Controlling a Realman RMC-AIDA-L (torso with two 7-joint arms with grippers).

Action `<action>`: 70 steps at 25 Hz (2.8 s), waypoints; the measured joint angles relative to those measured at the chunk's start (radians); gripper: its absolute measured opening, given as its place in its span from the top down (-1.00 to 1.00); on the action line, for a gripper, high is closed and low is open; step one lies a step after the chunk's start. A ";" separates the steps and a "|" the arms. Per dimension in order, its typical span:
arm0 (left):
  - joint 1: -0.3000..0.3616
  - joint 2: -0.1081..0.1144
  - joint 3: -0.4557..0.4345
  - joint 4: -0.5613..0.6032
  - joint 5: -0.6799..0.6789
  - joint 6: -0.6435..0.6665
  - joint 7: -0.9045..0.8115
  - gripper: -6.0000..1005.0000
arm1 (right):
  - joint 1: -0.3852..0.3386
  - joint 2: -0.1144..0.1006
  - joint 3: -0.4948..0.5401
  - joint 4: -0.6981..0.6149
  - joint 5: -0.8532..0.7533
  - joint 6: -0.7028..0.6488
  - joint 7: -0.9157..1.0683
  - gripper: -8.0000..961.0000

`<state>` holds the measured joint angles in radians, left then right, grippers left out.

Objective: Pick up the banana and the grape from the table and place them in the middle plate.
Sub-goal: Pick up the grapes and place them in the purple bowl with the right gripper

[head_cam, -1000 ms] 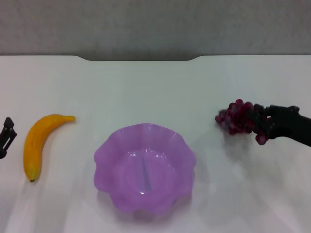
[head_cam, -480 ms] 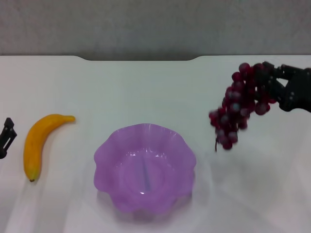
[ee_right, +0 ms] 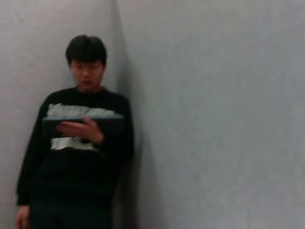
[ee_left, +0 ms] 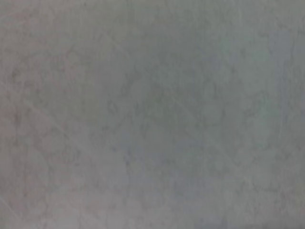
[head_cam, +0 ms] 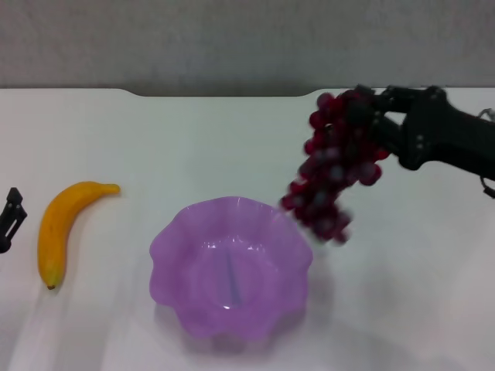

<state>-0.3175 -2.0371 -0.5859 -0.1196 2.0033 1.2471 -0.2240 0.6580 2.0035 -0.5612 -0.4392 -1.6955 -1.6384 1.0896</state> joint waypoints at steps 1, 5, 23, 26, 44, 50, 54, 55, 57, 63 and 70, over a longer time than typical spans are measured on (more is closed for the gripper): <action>0.000 0.000 0.000 0.000 0.000 0.000 0.000 -0.78 | 0.004 0.000 -0.017 0.000 0.000 0.002 0.010 0.57; 0.000 0.000 0.000 0.000 0.000 0.000 0.000 -0.78 | 0.006 0.002 -0.051 0.010 0.000 0.028 0.018 0.57; -0.001 0.000 0.000 0.000 0.000 0.014 0.000 -0.78 | 0.050 0.001 -0.365 0.088 -0.001 0.248 0.131 0.54; -0.001 0.000 0.000 0.000 0.000 0.014 0.000 -0.78 | 0.055 0.000 -0.405 0.086 -0.001 0.261 0.163 0.52; 0.000 0.000 0.000 0.000 0.000 0.015 0.000 -0.78 | 0.084 0.004 -0.598 0.075 0.002 0.391 0.233 0.37; 0.000 0.000 0.000 -0.003 0.000 0.015 0.000 -0.78 | 0.086 0.004 -0.596 0.075 0.007 0.424 0.237 0.32; 0.000 0.000 0.000 -0.006 0.000 0.015 0.000 -0.78 | 0.086 0.005 -0.600 0.074 0.008 0.445 0.239 0.29; 0.000 0.000 0.000 -0.006 0.000 0.015 0.000 -0.78 | 0.086 0.006 -0.600 0.074 0.008 0.449 0.237 0.28; 0.000 0.000 0.000 -0.006 0.000 0.015 0.000 -0.78 | 0.087 0.007 -0.601 0.073 0.008 0.459 0.231 0.27; 0.000 0.000 0.000 -0.006 0.000 0.015 0.000 -0.78 | 0.104 0.008 -0.602 0.072 0.008 0.487 0.229 -0.10; 0.002 0.000 0.000 -0.006 0.000 0.015 0.000 -0.78 | 0.102 0.008 -0.595 0.007 0.026 0.489 0.211 -0.66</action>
<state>-0.3158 -2.0371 -0.5859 -0.1252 2.0033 1.2620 -0.2239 0.7600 2.0111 -1.1561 -0.4317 -1.6699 -1.1492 1.3002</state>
